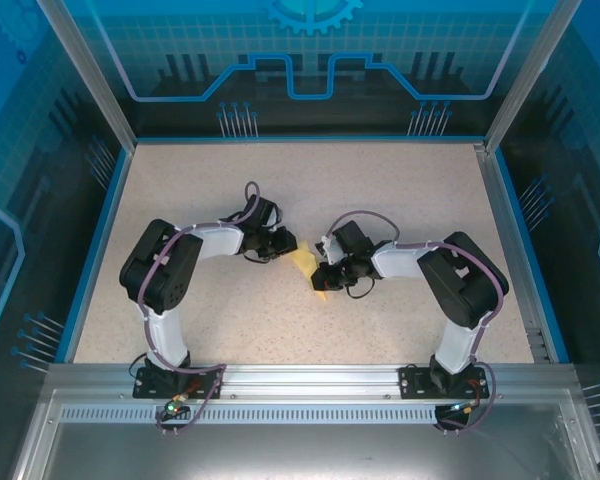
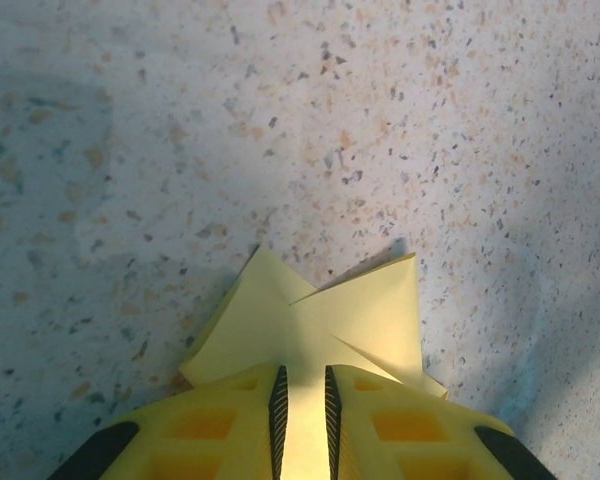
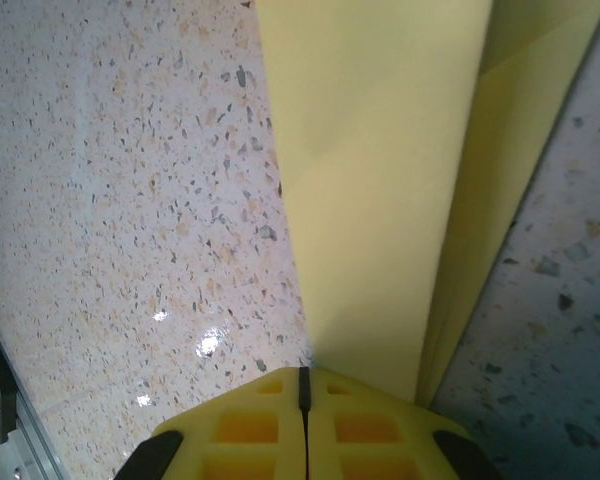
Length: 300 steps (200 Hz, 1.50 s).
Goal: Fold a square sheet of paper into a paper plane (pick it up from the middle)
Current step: Fold the wing for the fifth time at the center of the table.
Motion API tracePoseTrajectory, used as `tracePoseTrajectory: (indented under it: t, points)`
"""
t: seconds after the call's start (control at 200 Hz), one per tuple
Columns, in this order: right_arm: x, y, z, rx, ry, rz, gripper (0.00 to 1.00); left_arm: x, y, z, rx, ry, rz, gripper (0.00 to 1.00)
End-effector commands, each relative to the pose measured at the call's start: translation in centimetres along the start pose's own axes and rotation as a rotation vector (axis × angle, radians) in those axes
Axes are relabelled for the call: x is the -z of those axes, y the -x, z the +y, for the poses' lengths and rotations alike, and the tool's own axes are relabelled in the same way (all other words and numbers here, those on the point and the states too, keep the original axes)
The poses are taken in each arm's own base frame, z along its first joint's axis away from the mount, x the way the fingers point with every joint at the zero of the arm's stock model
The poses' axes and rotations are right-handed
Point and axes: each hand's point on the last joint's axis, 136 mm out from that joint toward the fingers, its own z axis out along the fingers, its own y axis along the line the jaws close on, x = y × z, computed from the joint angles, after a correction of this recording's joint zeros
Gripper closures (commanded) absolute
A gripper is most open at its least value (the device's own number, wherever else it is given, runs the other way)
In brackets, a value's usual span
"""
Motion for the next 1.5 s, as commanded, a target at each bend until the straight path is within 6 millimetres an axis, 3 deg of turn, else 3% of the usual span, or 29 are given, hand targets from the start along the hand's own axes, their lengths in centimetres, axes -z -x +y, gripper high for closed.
tracePoseTrajectory:
  t: [0.0, 0.48, 0.675, 0.84, 0.955, 1.055, 1.15, 1.346, 1.496]
  points:
    - [-1.2, -6.4, -4.6, -0.134, -0.145, 0.19, 0.95, -0.3, 1.4, 0.0, -0.05, -0.008, -0.021, 0.77]
    - [-0.9, -6.7, -4.8, -0.136, -0.147, 0.185, 0.95, -0.8, 2.3, 2.5, -0.043, 0.086, -0.022, 0.77]
    - [-0.8, -6.7, -4.9, -0.139, -0.148, 0.179, 0.95, 0.7, 4.5, 3.6, -0.051, 0.134, -0.074, 0.77]
    - [-0.9, -6.7, -4.9, -0.144, -0.147, 0.178, 0.95, 3.2, 6.4, 1.4, -0.072, 0.049, -0.13, 0.77]
    - [-1.1, -6.7, -4.9, -0.15, -0.142, 0.18, 0.95, 5.1, 6.3, -1.0, -0.073, -0.048, -0.159, 0.76]
    - [-1.1, -6.7, -4.9, -0.151, -0.139, 0.181, 0.95, 6.4, 5.1, -2.0, -0.055, -0.108, -0.179, 0.76]
    - [-1.1, -6.7, -4.8, -0.154, -0.135, 0.183, 0.95, 6.5, 2.6, -2.7, -0.05, -0.16, -0.165, 0.76]
    - [-1.1, -6.6, -4.8, -0.159, -0.132, 0.18, 0.95, 3.9, -3.8, -4.6, -0.1, -0.195, -0.051, 0.79]
    - [-1.1, -6.6, -4.8, -0.161, -0.13, 0.179, 0.95, 1.7, -6.5, -4.8, -0.068, -0.219, 0.003, 0.83]
